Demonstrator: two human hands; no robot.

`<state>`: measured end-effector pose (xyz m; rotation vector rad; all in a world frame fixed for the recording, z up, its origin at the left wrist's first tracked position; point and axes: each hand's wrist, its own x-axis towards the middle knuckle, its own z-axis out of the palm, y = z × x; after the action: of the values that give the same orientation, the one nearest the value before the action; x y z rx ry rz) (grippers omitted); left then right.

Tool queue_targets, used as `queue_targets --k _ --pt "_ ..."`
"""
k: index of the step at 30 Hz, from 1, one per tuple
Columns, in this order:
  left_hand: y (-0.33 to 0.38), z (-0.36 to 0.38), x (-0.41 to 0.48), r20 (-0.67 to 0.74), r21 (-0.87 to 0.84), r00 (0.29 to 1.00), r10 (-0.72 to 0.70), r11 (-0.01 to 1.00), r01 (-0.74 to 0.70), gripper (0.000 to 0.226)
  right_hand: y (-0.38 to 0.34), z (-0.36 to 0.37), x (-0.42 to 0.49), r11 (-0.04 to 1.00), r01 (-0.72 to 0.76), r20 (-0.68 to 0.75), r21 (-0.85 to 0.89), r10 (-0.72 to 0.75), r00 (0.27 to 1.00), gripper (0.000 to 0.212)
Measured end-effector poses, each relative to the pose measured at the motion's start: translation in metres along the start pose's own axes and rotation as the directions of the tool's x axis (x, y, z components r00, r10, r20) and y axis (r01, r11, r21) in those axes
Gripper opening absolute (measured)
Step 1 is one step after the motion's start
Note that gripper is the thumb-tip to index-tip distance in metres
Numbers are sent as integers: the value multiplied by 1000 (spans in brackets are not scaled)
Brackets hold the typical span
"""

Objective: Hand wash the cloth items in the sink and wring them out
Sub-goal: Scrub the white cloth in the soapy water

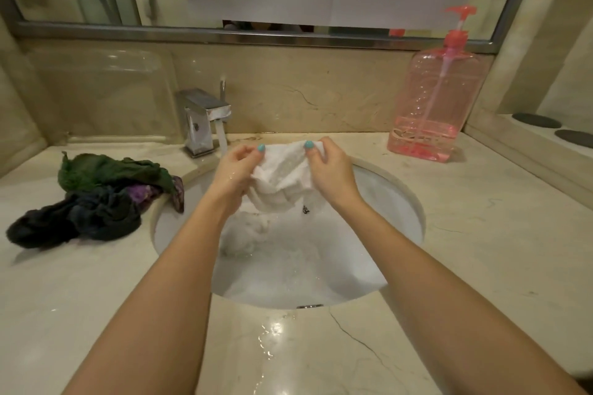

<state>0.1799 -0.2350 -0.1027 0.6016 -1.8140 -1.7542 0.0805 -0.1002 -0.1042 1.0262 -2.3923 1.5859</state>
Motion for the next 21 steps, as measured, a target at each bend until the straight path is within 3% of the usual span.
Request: queue_targets --k 3,5,7,10,14,17,21 --pt "2 21 3 -233 -85 969 86 990 -109 17 -18 11 -9 989 15 30 150 -20 999 34" --pt "2 32 1 -309 -108 946 94 985 -133 16 -24 23 -23 986 24 61 163 -34 998 30" --pt "1 39 -1 -318 -120 946 69 986 -113 15 -28 32 -31 993 -1 56 122 -6 998 30" --pt "2 49 -9 -294 -129 953 70 985 -112 34 -30 30 -20 994 -90 27 54 88 996 29" --pt "1 55 -21 -126 14 980 152 988 -152 41 -18 15 -6 955 -263 75 135 255 964 22" --pt "2 48 -19 -165 78 964 207 977 -196 39 -21 16 -13 950 -158 18 269 159 987 23" --pt "-3 47 -19 -256 146 944 206 974 -173 35 -30 22 -15 975 -41 14 217 39 999 27"
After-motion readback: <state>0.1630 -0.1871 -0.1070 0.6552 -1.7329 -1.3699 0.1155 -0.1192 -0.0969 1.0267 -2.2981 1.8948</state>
